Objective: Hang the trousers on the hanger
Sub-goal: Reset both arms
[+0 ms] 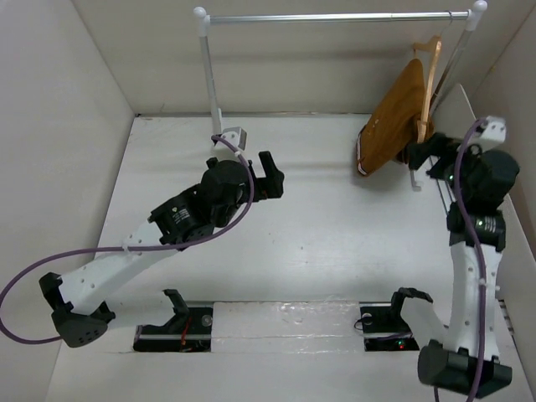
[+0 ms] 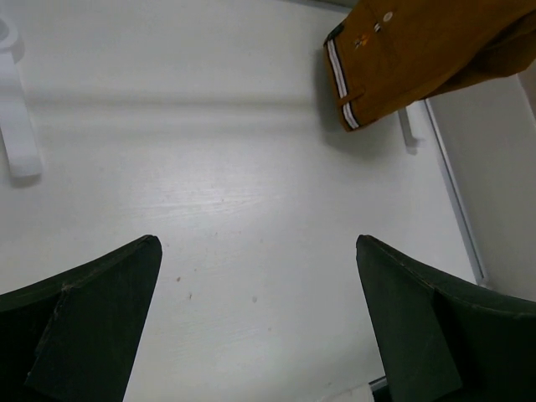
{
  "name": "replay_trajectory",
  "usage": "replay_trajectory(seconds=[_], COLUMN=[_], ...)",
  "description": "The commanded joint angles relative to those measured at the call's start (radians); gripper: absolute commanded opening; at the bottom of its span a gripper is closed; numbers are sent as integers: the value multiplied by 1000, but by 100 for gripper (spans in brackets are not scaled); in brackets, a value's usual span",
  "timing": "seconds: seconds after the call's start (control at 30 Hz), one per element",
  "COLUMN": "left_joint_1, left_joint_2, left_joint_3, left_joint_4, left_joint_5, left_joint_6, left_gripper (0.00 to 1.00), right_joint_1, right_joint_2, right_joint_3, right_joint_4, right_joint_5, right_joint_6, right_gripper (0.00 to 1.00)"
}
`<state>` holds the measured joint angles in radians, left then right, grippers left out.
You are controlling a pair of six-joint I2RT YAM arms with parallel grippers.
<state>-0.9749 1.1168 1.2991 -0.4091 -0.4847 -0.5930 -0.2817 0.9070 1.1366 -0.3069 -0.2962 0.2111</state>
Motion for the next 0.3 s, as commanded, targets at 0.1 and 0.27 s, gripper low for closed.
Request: replay_trajectory(seconds=[0.1,0.27], left_joint_1=[-4,-4], left_joint_2=[-81,-75], left_joint_3=[-151,-193], left_joint_4=[19,61], left_joint_5=[50,89], left_joint_6=[-65,-85], left_gripper=[99,99], right_joint_1=[188,222], right_joint_2=[-166,-270], right_joint_3=[-293,-439], right_joint_4=[-225,-265], right_joint_5=[104,121], right_joint_6=[-101,-98], right_gripper=[100,100])
